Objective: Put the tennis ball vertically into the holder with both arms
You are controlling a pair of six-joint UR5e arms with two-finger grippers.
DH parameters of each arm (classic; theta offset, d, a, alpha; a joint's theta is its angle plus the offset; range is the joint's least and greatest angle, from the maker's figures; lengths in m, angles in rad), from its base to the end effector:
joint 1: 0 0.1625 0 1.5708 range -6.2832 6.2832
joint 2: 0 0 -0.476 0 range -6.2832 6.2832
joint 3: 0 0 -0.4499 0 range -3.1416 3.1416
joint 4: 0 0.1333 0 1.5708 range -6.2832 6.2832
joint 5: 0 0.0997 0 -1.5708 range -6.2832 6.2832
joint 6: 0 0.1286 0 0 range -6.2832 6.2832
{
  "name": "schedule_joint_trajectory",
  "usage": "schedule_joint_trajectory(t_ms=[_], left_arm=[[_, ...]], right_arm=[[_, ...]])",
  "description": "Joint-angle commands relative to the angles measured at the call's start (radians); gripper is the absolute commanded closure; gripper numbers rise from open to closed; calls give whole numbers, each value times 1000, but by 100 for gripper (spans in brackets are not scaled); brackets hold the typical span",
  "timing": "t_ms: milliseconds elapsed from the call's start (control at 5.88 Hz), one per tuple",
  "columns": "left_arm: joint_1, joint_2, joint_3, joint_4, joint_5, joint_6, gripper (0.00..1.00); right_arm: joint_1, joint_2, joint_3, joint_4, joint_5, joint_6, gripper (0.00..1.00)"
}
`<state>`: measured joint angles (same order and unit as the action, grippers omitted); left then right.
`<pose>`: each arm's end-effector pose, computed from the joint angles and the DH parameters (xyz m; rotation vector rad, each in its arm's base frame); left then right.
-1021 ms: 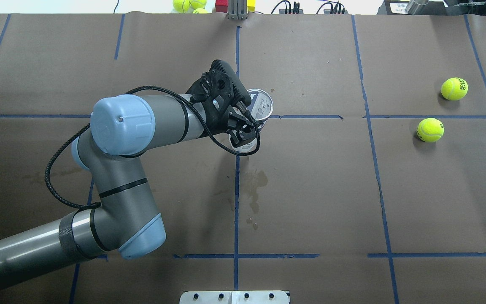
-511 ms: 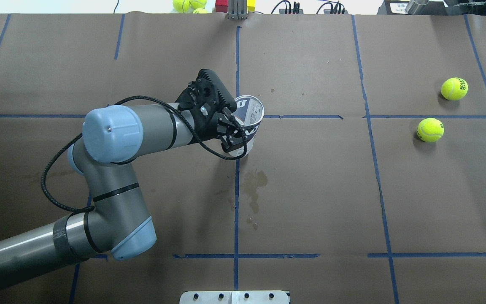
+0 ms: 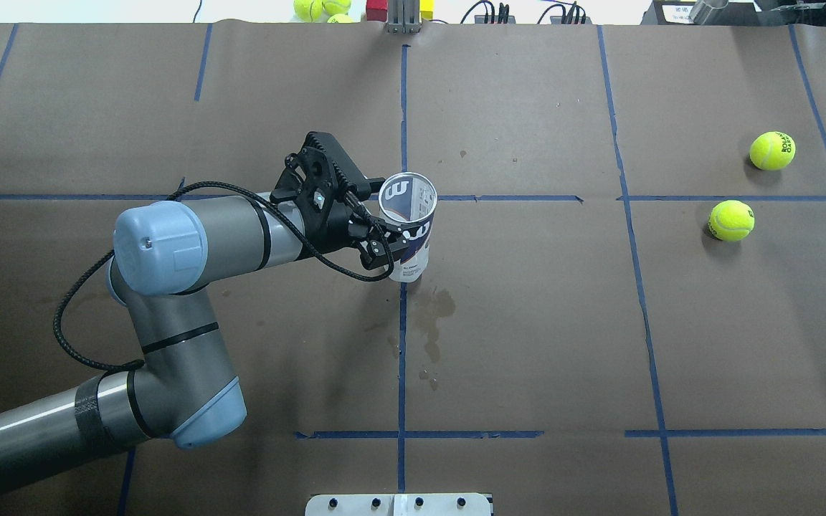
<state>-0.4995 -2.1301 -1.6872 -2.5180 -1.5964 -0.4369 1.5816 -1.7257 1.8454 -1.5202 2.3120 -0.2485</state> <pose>0.5757 -0.4622 0.1783 1.1867 1.1421 0.5076 0.0517 -0.4870 0.6557 0.2576 -0.7147 -0.2893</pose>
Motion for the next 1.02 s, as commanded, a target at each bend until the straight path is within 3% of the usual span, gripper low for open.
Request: schedule_joint_trajectory(t_ms=[0,511,851], left_arm=[[6,2,12,-7,1,-8,18],[6,3,56,-88,1,-8,13],[7,3,55,-91,3,-11,4]], right_arm=[[0,0,0,0,1,0,0],[0,0,0,0,1,0,0],[0,0,0,0,1,0,0]])
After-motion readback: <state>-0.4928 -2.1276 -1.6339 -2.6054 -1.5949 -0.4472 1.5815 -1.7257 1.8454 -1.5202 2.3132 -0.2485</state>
